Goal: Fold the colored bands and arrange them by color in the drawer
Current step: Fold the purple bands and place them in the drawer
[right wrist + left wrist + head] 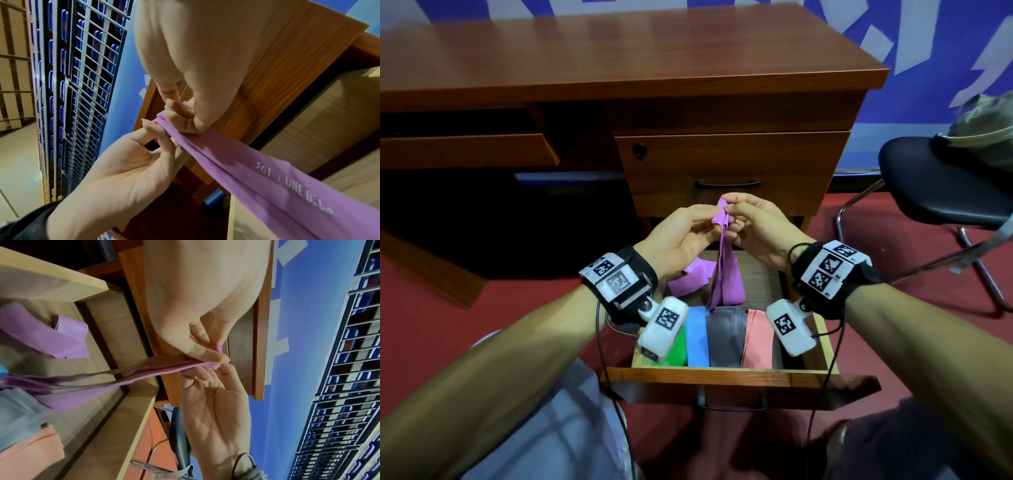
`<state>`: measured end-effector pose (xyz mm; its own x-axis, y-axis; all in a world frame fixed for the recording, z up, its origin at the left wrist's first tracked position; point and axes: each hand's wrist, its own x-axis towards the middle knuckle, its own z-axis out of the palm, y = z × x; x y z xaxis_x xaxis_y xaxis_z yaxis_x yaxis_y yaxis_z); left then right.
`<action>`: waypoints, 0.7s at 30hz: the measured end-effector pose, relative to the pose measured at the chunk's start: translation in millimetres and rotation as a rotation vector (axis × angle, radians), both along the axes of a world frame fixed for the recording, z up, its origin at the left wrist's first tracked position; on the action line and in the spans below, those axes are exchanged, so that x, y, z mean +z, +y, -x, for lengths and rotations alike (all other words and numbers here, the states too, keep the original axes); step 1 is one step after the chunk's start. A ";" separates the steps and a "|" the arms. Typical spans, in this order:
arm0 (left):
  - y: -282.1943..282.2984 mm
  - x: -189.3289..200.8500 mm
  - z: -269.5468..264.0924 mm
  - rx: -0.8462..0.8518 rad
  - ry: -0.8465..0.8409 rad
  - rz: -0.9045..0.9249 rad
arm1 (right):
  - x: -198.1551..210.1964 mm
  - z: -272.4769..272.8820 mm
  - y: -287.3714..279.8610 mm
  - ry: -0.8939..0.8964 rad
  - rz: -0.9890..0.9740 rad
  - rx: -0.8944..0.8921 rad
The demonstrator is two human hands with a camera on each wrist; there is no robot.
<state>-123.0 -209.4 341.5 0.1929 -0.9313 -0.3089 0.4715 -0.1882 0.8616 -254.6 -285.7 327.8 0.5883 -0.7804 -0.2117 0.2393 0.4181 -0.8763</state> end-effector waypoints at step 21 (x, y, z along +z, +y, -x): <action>1.2 3.1 2.6 0.061 -0.412 0.111 | 9.7 7.4 -4.2 0.040 0.093 0.056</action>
<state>-125.6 -208.2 344.5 0.3349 -0.9376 -0.0929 0.0911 -0.0659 0.9937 -262.0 -289.9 337.5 0.6240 -0.7641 -0.1637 0.1820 0.3459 -0.9204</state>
